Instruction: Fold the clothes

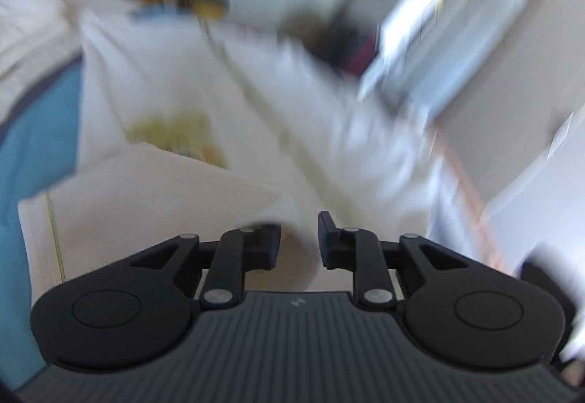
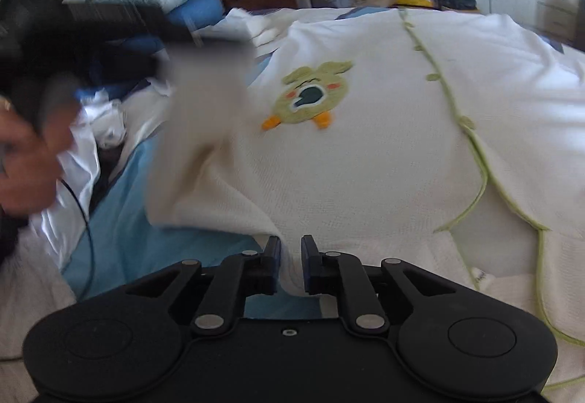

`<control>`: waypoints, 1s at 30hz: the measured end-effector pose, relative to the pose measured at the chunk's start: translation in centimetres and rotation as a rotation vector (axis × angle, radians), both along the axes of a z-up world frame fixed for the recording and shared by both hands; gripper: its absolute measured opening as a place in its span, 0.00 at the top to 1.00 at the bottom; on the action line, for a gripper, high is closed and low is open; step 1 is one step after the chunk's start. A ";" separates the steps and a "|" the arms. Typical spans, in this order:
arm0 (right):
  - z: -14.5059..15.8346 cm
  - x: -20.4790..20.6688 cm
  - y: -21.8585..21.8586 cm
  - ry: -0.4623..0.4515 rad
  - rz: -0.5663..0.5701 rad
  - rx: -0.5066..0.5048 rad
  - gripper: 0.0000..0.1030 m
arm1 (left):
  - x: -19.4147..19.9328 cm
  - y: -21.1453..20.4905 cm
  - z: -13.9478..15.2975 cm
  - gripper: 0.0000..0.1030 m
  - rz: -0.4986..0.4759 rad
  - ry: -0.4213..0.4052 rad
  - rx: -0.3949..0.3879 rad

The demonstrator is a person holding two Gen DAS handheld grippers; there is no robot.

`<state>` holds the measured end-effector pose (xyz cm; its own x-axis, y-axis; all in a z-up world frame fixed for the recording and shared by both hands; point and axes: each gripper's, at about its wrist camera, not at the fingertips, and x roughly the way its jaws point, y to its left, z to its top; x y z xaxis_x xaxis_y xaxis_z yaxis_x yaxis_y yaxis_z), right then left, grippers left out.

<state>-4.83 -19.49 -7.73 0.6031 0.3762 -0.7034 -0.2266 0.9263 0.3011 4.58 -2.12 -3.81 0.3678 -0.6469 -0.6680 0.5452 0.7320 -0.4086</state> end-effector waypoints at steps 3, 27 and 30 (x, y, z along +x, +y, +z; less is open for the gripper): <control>1.0 -0.5 -0.1 -0.021 -0.014 -0.043 0.85 | 0.0 -0.7 0.9 0.70 -0.067 -0.112 0.142; 2.0 5.2 10.8 -0.069 0.160 -0.282 0.68 | 7.0 17.5 -9.5 0.20 0.426 0.498 -0.300; 1.0 6.4 12.0 -0.041 0.215 -0.316 0.67 | 6.9 17.7 -9.8 0.18 0.466 0.525 -0.340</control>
